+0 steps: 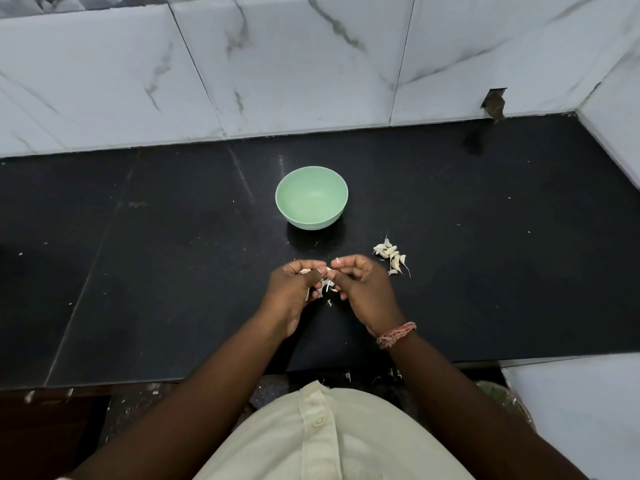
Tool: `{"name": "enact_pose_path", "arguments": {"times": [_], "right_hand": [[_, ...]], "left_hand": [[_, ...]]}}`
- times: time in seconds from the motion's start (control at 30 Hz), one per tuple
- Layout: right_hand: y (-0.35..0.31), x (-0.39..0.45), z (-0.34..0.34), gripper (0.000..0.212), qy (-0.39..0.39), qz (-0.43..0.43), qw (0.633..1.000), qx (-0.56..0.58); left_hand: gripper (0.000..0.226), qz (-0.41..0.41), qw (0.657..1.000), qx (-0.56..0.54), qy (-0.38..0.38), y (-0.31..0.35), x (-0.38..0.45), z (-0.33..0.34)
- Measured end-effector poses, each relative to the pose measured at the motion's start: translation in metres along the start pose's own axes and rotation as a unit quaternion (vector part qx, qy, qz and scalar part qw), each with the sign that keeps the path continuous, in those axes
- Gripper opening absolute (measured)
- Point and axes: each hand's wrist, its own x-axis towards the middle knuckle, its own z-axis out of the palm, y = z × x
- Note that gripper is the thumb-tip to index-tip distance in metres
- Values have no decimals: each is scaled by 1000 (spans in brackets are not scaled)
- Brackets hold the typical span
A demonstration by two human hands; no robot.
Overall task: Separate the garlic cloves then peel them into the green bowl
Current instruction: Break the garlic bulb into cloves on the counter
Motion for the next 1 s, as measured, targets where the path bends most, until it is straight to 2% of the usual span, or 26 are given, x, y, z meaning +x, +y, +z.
{"name": "enact_pose_path", "arguments": {"times": [0.1,0.23,0.4,0.5,0.57,0.6,0.63,0.7,0.77,0.83,0.93,1.0], "right_hand": [[-1,1,-1,22,-17,-39,998,-55],[-2,1,-8,22,-22,-114,966,-231],[-2,6,-12,25,2,-101,960,-263],[-7,4,-5,11,27,-105,955,-278],[-8,5,-4,40,65,-126,934,-328],[-9,4,-3,43,75,-134,929,-338],[-8,5,-2,35,78,-137,934,-322],[-7,4,0,2,58,-118,952,-277],[-4,4,2,20,44,-112,960,-254],[-3,3,4,25,29,-111,970,-214],[-1,3,5,16,13,-94,984,-154],[-2,3,2,10,32,-65,989,-126]], "left_hand": [[14,-11,1000,-12,-1,0,-1,3],[19,11,1000,2,23,6,1,2],[14,6,999,-44,-11,16,4,-1],[13,-11,998,-66,-19,13,4,2],[13,-20,996,-80,-19,12,5,1],[13,-22,996,-85,-18,12,5,1],[12,-24,996,-89,-18,12,5,0],[12,-27,995,-90,-17,11,5,1],[13,-28,996,-84,-19,10,5,1],[13,-27,997,-74,-27,8,5,0],[12,-28,998,-51,-35,5,5,-1],[9,-33,998,-47,-26,3,5,-1]]}}
